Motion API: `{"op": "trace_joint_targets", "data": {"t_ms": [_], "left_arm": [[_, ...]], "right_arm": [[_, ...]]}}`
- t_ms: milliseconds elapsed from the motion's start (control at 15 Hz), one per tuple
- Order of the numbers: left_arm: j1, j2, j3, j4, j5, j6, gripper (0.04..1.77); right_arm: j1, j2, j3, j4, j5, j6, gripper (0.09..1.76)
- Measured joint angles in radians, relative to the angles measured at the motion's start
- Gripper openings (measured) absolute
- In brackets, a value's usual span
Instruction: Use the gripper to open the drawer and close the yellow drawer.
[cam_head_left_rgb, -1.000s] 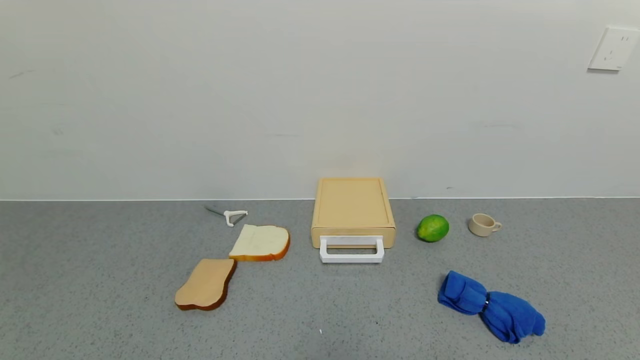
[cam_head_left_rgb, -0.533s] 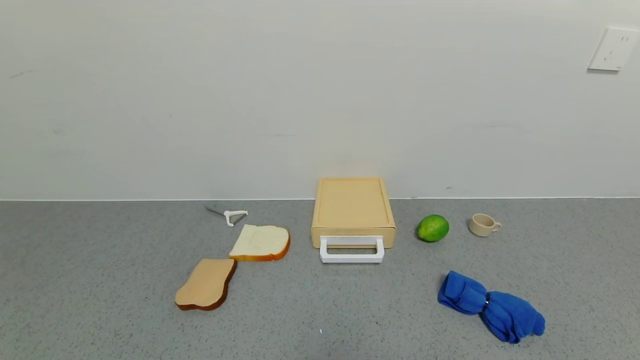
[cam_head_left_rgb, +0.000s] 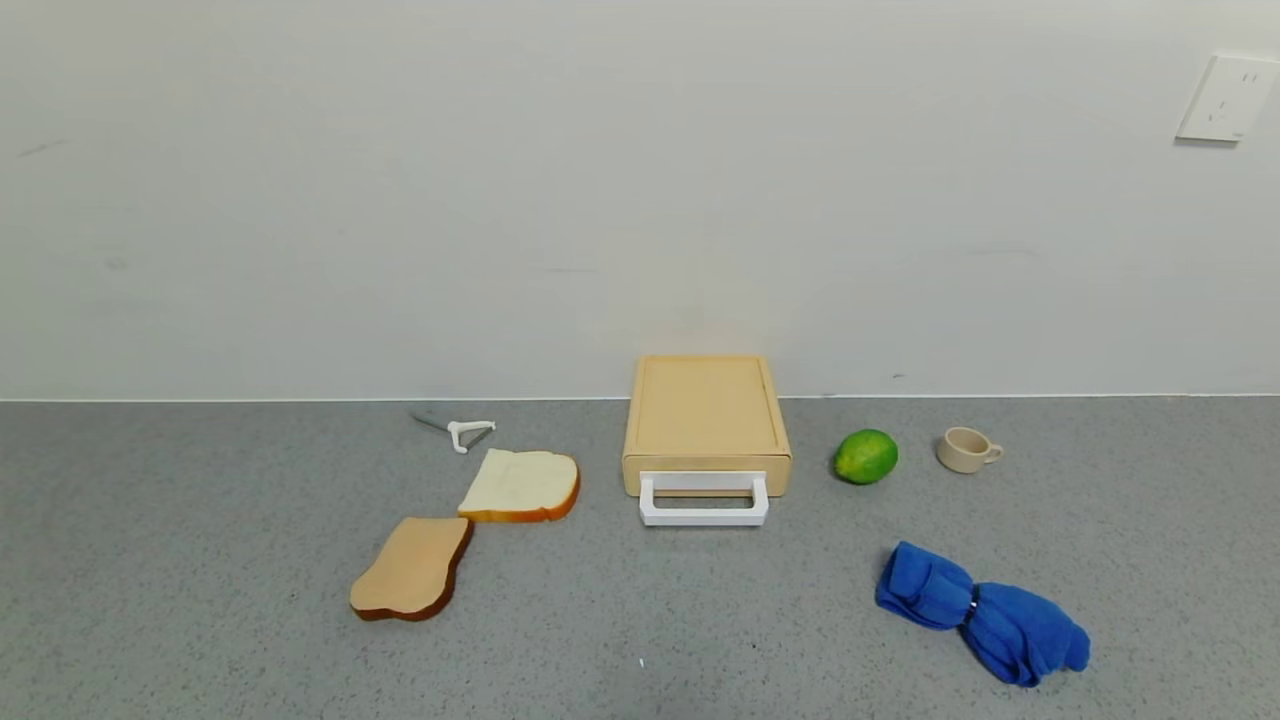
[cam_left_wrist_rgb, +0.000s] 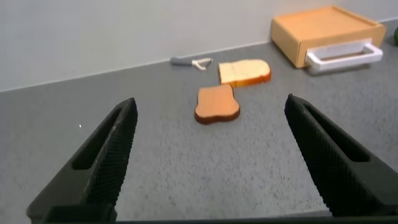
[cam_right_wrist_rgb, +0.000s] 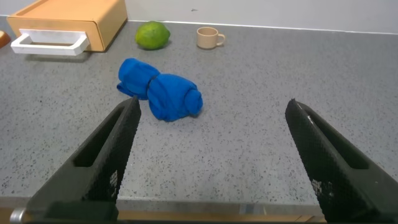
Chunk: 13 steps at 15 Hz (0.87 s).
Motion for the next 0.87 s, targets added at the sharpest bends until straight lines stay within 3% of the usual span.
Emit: {"op": "trace_joint_targets", "data": {"t_ms": [133, 267, 867], "left_arm": [[0.0, -0.001, 0.064, -0.053, -0.001, -0.008, 1.71], [0.0, -0.001, 0.094, -0.04, -0.009, -0.023, 1.71], [0.0, -0.002, 0.104, -0.01, -0.025, -0.048, 1.72]], "right_arm": [[0.0, 0.0, 0.0, 0.0, 0.0, 0.0, 1.71], [0.0, 0.0, 0.0, 0.0, 0.0, 0.0, 1.71], [0.0, 0.0, 0.0, 0.0, 0.0, 0.0, 1.71]]}}
